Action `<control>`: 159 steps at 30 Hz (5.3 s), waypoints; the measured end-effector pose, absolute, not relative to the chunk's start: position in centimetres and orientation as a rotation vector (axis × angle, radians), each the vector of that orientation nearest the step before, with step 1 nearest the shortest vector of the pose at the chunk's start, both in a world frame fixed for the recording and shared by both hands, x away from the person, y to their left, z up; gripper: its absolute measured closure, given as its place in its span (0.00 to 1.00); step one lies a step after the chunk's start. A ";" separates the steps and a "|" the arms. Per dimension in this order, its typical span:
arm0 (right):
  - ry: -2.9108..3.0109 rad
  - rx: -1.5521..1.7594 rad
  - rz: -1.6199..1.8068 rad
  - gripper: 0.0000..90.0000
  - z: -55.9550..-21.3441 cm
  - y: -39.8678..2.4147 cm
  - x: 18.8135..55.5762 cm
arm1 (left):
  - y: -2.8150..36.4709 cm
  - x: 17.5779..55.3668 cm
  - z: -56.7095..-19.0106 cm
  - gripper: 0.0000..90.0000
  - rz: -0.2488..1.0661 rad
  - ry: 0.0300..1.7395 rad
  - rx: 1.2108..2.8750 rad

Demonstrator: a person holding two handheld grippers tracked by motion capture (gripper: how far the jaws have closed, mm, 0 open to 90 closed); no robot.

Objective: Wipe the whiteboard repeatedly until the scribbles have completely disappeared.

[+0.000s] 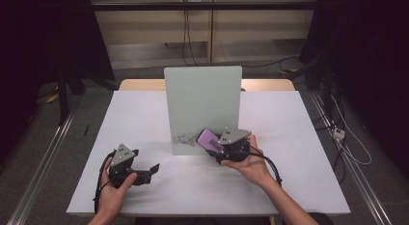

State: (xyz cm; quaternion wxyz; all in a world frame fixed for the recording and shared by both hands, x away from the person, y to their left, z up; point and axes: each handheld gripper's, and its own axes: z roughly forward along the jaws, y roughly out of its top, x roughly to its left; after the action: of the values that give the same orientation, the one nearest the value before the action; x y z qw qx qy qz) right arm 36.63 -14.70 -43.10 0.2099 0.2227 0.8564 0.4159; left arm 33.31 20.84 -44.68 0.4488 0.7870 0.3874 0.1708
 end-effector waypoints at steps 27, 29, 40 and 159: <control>2.300 0.655 1.182 0.46 -40.2 -15.7 37.4 | 21.1 33.3 -44.5 0.05 0.423 0.959 1.942; 2.320 0.641 1.148 0.46 -40.7 -15.8 37.1 | 21.0 33.3 -44.5 0.05 0.422 0.959 1.942; 2.349 0.618 1.151 0.46 -41.9 -14.2 37.0 | 21.0 33.4 -44.5 0.05 0.426 0.946 1.955; 2.514 0.480 1.241 0.46 -43.8 -3.7 38.5 | 21.4 33.3 -44.4 0.05 0.429 0.960 1.932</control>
State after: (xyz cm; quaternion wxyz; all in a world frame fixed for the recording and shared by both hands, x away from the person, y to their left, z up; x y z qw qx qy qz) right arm 38.50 -3.74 -43.80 0.1479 0.1669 0.8742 0.4314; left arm 33.28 21.45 -44.38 0.4539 0.7826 0.3889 0.1739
